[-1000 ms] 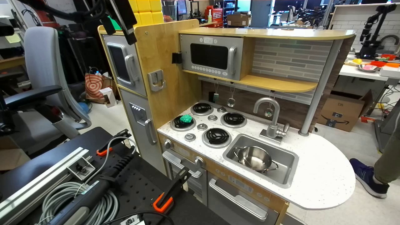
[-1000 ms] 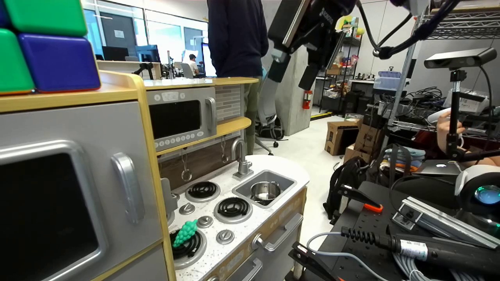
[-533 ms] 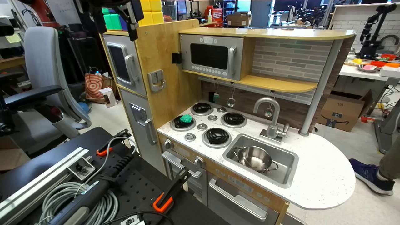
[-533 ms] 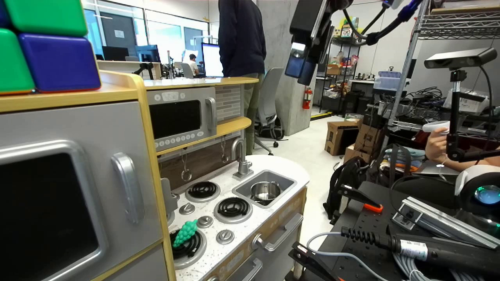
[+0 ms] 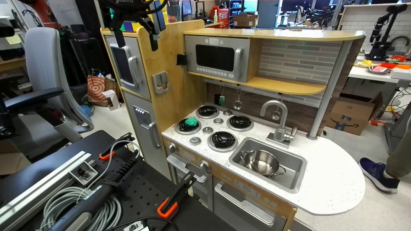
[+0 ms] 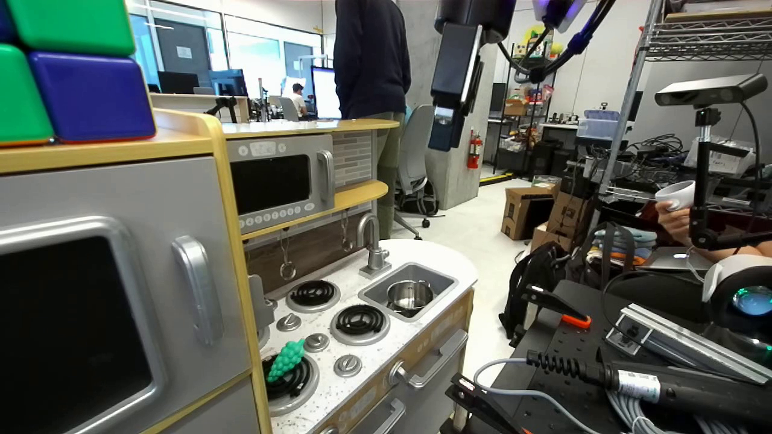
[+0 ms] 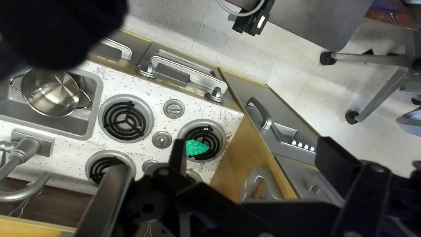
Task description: Put the toy into the silver pot.
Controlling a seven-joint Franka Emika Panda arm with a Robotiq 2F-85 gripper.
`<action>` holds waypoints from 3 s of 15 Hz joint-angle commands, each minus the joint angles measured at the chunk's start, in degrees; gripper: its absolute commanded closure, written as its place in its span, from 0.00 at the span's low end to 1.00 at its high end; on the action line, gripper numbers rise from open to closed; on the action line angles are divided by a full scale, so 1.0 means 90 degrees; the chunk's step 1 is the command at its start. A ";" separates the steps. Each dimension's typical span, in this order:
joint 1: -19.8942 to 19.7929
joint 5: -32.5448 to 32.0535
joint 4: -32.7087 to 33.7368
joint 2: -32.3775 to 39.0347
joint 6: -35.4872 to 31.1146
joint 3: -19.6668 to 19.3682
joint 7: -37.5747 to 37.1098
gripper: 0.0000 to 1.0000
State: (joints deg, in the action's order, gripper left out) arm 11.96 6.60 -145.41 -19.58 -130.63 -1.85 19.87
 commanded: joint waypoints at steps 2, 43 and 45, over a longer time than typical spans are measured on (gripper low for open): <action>-0.0116 0.0028 0.0066 0.0092 0.0017 0.0120 0.0033 0.00; -0.0523 -0.2628 0.2493 0.3737 -0.1134 0.0327 0.0798 0.00; -0.0471 -0.2743 0.2971 0.4252 -0.0876 0.0405 0.0397 0.00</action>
State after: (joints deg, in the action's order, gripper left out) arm 7.67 -15.16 -126.62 11.45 -142.97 0.28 29.04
